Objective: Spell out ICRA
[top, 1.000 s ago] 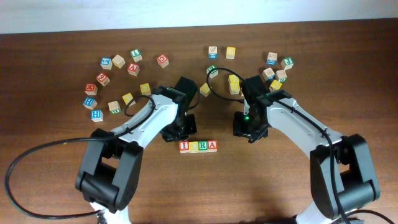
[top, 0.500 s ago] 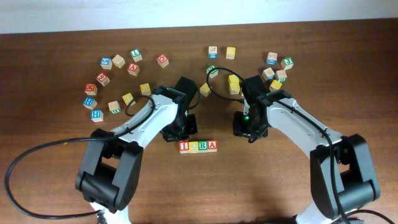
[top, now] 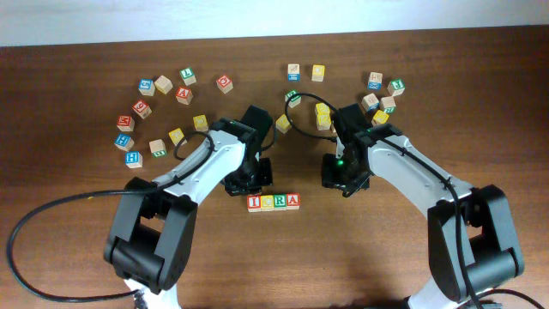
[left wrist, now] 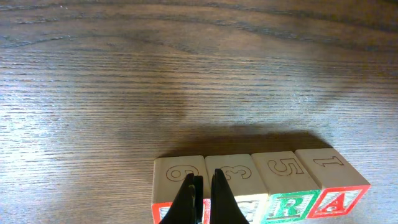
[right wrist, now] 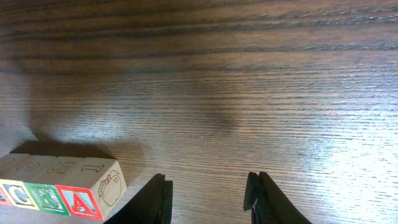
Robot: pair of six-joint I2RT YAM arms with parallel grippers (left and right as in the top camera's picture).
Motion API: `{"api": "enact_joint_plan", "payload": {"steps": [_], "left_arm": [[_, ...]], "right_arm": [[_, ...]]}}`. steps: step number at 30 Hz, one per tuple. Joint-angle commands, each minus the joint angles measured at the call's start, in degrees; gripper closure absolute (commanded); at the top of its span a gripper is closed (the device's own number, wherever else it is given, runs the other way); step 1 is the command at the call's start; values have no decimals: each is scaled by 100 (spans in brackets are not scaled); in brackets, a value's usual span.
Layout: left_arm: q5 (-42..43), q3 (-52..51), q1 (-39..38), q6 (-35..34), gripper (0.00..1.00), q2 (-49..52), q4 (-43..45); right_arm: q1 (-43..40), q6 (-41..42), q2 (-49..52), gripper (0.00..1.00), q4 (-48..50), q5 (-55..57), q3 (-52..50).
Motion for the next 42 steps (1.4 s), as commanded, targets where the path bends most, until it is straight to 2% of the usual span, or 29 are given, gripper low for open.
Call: {"api": "enact_joint_plan", "payload": {"steps": [1, 5, 8, 12, 15, 19, 22, 25, 27, 31, 35, 39, 40, 42], "left_arm": [[83, 74, -15, 79, 100, 44, 13], [63, 105, 79, 120, 100, 44, 20], [59, 487, 435, 380, 100, 44, -142], [-284, 1169, 1161, 376, 100, 44, -1005], [-352, 1086, 1639, 378, 100, 44, -1834], [-739, 1014, 1663, 424, 100, 42, -2468], [-885, 796, 1652, 507, 100, -28, -2653], [-879, 85, 1744, 540, 100, -431, -2345], [-874, -570, 1753, 562, 100, -1047, -1928], [-227, -1427, 1749, 566, 100, -1982, -695], [177, -2044, 1746, 326, 100, -1943, 374], [127, -2114, 1537, 136, 100, -1932, 728], [-149, -2114, 1414, -304, 100, -1908, 730], [-177, -2114, 1215, -428, 100, -1788, 859]], "right_arm": [[-4, -42, 37, 67, 55, 70, -46], [-4, -42, 37, 68, 59, 59, -46], [-2, -39, 37, 68, 55, -42, -50], [118, 35, 37, 76, 79, -144, -127], [407, 179, 48, 77, 317, -146, -251], [684, 350, 299, 89, 404, -151, -251], [719, 350, 358, 92, 402, -166, -251], [719, 352, 358, 95, 385, -168, -251], [719, 350, 358, 95, 385, -166, -251], [719, 350, 358, 95, 424, -168, -251], [721, 350, 358, 95, 385, -308, -251], [726, 352, 358, 95, 404, -446, -251], [743, 444, 358, 95, 400, -446, -251], [791, 586, 358, 95, 402, -446, -251]]}}
